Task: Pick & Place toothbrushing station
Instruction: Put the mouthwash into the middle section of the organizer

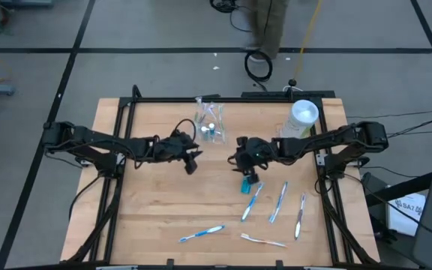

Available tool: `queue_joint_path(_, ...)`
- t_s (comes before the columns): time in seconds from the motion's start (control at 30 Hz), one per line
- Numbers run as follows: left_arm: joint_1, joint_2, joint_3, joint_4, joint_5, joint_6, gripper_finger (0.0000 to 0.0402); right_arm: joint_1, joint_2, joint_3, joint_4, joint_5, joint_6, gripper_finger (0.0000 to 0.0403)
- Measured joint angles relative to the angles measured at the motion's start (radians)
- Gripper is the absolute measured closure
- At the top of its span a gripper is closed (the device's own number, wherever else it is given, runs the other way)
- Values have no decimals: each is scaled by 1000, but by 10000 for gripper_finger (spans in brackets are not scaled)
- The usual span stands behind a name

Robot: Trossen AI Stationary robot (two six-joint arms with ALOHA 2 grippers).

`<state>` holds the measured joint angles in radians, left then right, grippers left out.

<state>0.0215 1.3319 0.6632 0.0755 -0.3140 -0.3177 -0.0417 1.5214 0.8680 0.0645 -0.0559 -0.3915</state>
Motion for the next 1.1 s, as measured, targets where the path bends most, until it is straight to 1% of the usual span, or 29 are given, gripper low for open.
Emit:
queue_joint_path(0.07, -6, 0, 0, -18, 0, -13, 261, 0, -4, 1, -82, 1, -40, 203)
queue_joint_path(0.17, -5, 3, 0, -22, -1, -26, 261, -3, -24, -3, -277, 6, -29, 202)
queue_joint_path(0.33, 1, 4, 0, -21, -1, -26, 261, 2, -47, -2, -430, 4, -43, 206)
queue_joint_path(0.47, 4, 5, 0, -21, -2, -28, 261, 5, -39, -4, -407, 0, -106, 206)
queue_joint_path(0.7, 4, 5, 0, -30, -1, -28, 261, 6, -22, -72, -371, -1, -336, 207)
queue_joint_path(0.8, 4, 5, 0, -28, -2, -28, 261, 15, -21, -94, -371, -3, -389, 207)
queue_joint_path(0.93, 4, 5, 0, -28, -2, -28, 261, 30, -19, -133, -249, -79, -421, 207)
queue_joint_path(1.0, 4, 5, 0, -28, -2, -28, 261, 39, -9, -156, -176, -79, -444, 207)
queue_joint_path(1.1, 4, 5, 0, -28, -2, -28, 261, 51, -8, -166, -119, -48, -483, 207)
